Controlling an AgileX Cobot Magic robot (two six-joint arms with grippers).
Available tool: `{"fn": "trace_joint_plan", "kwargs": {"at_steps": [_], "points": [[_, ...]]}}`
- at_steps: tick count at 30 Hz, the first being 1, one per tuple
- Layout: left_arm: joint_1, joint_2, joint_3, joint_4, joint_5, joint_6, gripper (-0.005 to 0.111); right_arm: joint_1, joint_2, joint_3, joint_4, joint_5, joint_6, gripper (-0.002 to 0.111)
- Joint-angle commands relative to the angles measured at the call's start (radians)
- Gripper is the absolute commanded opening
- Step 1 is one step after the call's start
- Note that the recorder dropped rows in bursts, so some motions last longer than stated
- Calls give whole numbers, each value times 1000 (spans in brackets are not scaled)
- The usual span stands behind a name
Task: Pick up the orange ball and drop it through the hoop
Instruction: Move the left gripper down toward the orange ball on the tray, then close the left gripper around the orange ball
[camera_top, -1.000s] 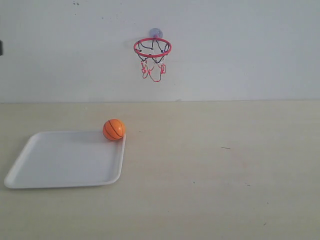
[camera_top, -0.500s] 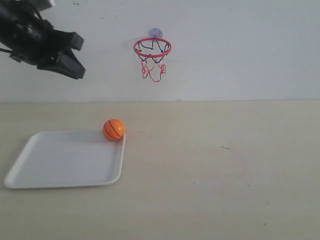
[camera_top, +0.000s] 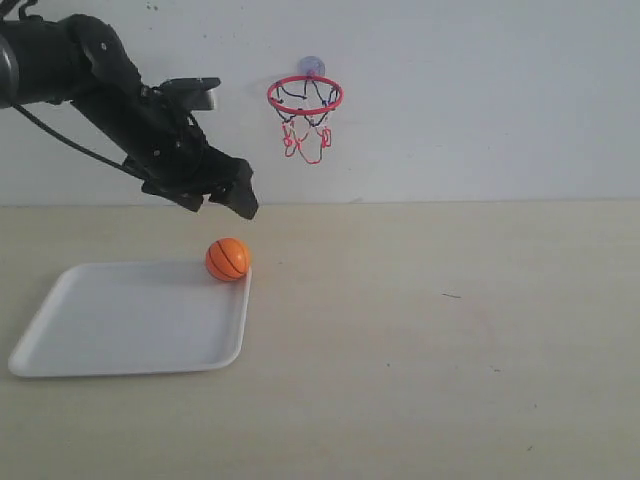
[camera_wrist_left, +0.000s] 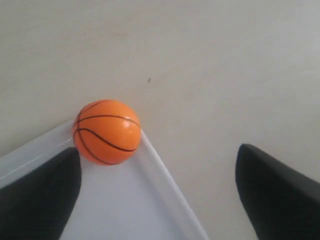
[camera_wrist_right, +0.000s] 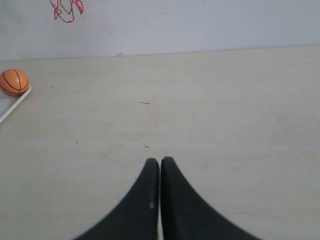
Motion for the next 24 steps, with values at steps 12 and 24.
{"fn": "trace_joint_plan", "kwargs": {"at_steps": [12,24], "points": [[-17,119,-10,152,-118,-114,79,1,-4,0,0,-2,-3,0],[-17,185,-10,134,-215,-152,79,1,-4,0,0,-2,-3,0]]}}
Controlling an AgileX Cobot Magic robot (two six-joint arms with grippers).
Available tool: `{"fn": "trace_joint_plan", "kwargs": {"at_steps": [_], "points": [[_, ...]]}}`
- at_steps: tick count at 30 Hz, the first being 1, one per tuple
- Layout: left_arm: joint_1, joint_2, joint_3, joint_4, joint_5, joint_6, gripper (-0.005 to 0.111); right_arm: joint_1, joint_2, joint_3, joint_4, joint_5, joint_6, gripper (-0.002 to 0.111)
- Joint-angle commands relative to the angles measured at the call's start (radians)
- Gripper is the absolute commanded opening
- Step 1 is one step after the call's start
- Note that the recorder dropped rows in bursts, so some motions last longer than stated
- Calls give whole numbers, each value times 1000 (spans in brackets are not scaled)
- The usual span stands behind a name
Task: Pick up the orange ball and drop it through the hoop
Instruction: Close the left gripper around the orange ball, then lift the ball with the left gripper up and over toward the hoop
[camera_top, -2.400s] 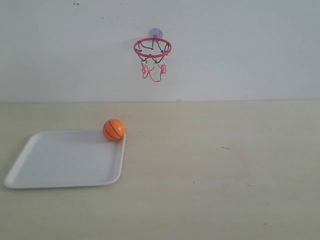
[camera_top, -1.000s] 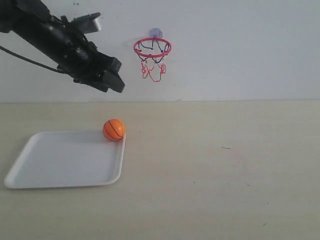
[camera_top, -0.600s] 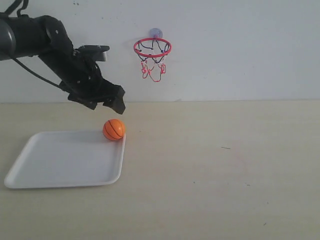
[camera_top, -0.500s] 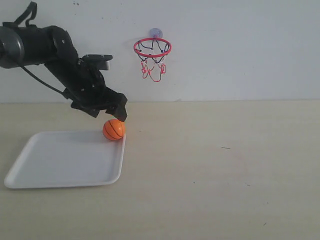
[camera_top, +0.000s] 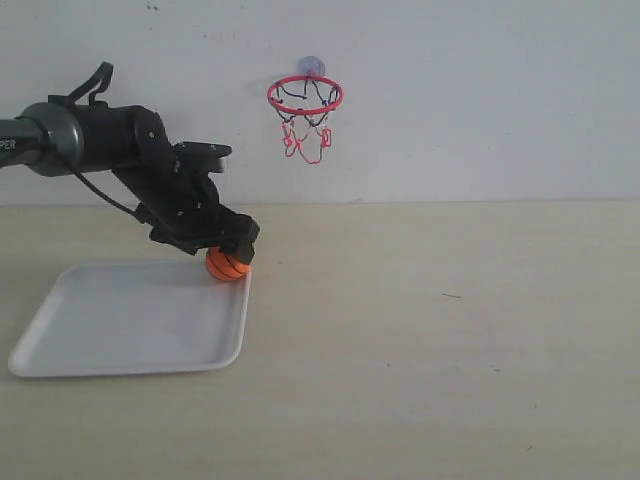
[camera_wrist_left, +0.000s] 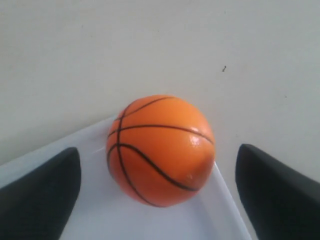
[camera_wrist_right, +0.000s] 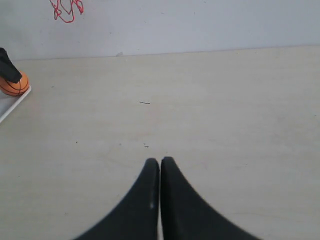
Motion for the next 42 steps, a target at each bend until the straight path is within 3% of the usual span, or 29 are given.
{"fn": "trace_joint_plan", "kwargs": {"at_steps": [1,2,5,12,15,28,36,42], "points": [[-5,3,-5,-33,-53,-12,77,1,-4,0,0,-2,-3,0],[-5,2,-5,-45,-53,-12,74,1,-4,0,0,-2,-3,0],[-5,3,-5,-43,-42,-12,48,1,-4,0,0,-2,-3,0],[-5,3,-5,-43,-70,-12,6,2,-4,0,0,-2,-3,0],[-5,3,-11,-43,-81,-12,4,2,-4,0,0,-2,-3,0],[-5,-129,-125,-33,102,3,4,2,-4,0,0,-2,-3,0],[-5,-236,-125,120,169,-59,4,2,-4,0,0,-2,-3,0],[-5,-265,-125,116,131,-105,4,2,-4,0,0,-2,-3,0]]}}
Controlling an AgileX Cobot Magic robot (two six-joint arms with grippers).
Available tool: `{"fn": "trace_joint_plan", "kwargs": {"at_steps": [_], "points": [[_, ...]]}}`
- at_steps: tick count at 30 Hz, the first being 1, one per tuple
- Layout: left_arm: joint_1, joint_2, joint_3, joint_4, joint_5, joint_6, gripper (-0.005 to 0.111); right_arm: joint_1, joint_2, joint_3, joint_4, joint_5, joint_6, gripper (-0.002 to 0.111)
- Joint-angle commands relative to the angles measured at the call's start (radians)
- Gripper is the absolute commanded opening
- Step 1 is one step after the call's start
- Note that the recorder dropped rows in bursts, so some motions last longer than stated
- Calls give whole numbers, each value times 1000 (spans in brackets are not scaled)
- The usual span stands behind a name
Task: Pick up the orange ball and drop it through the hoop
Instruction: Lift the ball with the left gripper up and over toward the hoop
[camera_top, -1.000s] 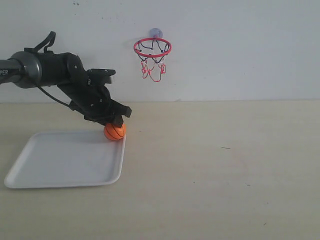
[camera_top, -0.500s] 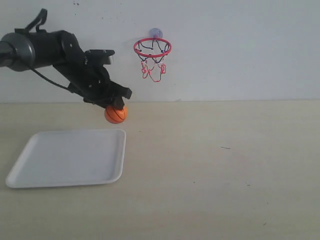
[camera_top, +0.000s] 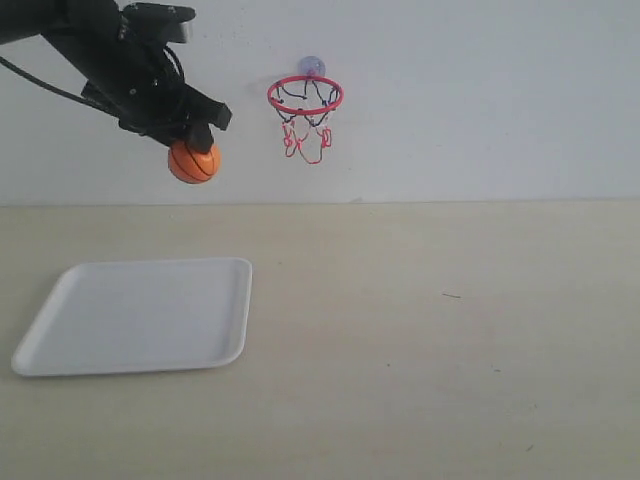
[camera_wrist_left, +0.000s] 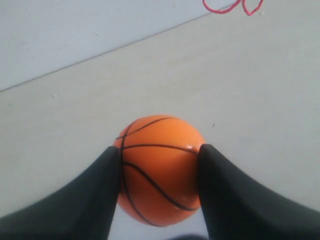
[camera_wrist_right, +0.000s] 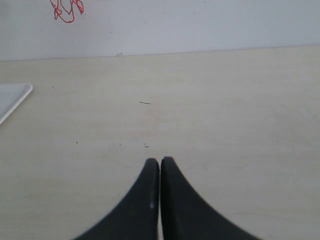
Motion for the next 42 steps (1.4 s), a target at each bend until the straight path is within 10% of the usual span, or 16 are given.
{"fn": "trace_joint_plan", "kwargs": {"at_steps": [1,17,32,42], "points": [[-5,-23,-5,-27,-64,-27,4,2,-4,0,0,-2,-3,0],[0,28,-5,-301,-830,-159,4,2,-4,0,0,-2,-3,0],[-4,96,-145,-322,-691,-20,4,2,-4,0,0,-2,-3,0],[24,279,-425,-1125,-448,656,4,2,-4,0,0,-2,-3,0]]}}
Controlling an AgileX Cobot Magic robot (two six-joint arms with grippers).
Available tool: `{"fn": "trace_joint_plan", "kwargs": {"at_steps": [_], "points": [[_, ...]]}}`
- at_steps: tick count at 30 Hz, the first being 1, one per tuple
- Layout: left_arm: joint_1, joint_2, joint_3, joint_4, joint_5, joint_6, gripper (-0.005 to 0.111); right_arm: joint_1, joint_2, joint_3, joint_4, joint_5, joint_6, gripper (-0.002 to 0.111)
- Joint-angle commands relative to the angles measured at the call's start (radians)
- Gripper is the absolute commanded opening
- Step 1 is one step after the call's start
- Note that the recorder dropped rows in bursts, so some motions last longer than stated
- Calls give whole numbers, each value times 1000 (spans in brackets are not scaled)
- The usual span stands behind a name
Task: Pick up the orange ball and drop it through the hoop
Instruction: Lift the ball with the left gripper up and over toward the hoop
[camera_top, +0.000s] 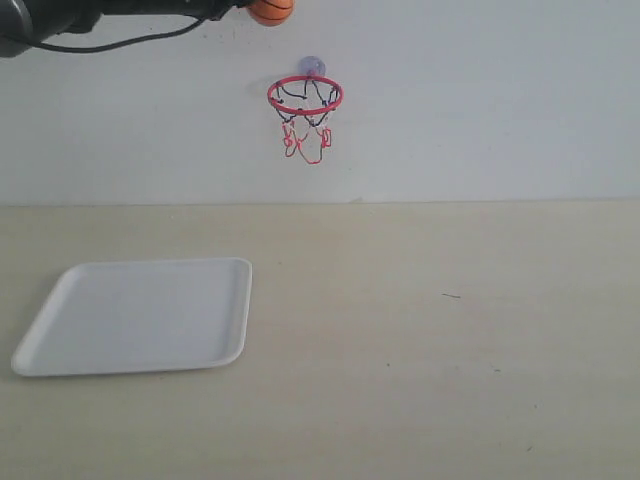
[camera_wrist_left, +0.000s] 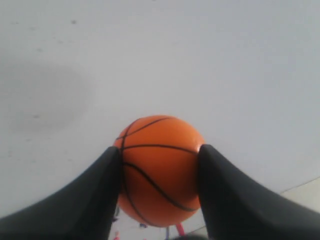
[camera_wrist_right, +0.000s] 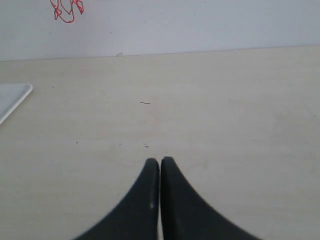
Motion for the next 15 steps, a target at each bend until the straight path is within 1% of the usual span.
{"fn": "trace_joint_plan", "kwargs": {"at_steps": [1,5,8,15], "points": [[14,85,-79,-238,15,175,4,2,-4,0,0,-2,-3,0],[14,120,-105,-164,16,173,4,2,-4,0,0,-2,-3,0],[14,129,-105,-161,39,189,4,2,-4,0,0,-2,-3,0],[14,133,-105,-160,40,265,4,2,-4,0,0,-2,-3,0]]}}
